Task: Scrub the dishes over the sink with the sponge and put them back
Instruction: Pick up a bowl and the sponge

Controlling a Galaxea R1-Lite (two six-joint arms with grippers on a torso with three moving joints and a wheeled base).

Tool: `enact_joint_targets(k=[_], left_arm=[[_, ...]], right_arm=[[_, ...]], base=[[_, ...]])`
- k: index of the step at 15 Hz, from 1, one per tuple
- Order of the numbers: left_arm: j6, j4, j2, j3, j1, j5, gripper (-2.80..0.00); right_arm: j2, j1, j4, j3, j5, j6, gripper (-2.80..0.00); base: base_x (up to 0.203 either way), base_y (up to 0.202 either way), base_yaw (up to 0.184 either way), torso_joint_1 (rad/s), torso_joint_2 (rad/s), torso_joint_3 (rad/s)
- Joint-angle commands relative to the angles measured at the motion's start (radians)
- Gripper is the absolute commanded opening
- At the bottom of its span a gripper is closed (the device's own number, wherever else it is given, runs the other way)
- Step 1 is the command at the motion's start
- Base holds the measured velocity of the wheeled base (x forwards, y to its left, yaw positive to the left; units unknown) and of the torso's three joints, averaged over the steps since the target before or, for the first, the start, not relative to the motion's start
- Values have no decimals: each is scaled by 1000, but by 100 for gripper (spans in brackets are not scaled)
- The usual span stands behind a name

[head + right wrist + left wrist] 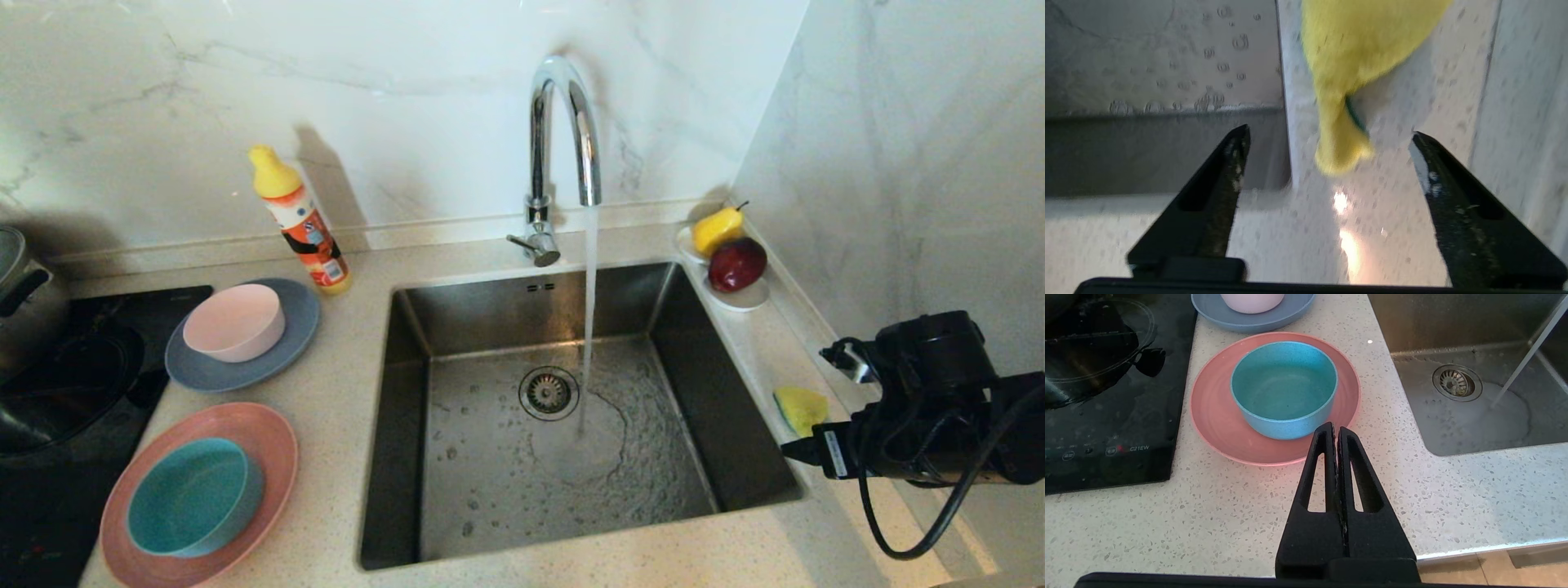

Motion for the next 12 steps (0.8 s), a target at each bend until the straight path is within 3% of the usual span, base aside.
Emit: enact_joint_targets(k=[1,7,8,12], left_arm=[[0,-1,2,12,0,0,-280],[0,-1,2,12,0,0,-280],[0,-1,2,12,0,0,-280],[0,-1,2,12,0,0,-280]], right_arm=[[37,-14,-1,-27,-1,-2,0],[56,-21,-2,-51,1,-4,0],[62,-21,-1,-55,0,-4,-280],[73,-21,3,-66,1,-3,-280]], base=[[0,0,0,0,0,0],[0,0,0,0,0,0],[0,0,0,0,0,0],[0,0,0,0,0,0]])
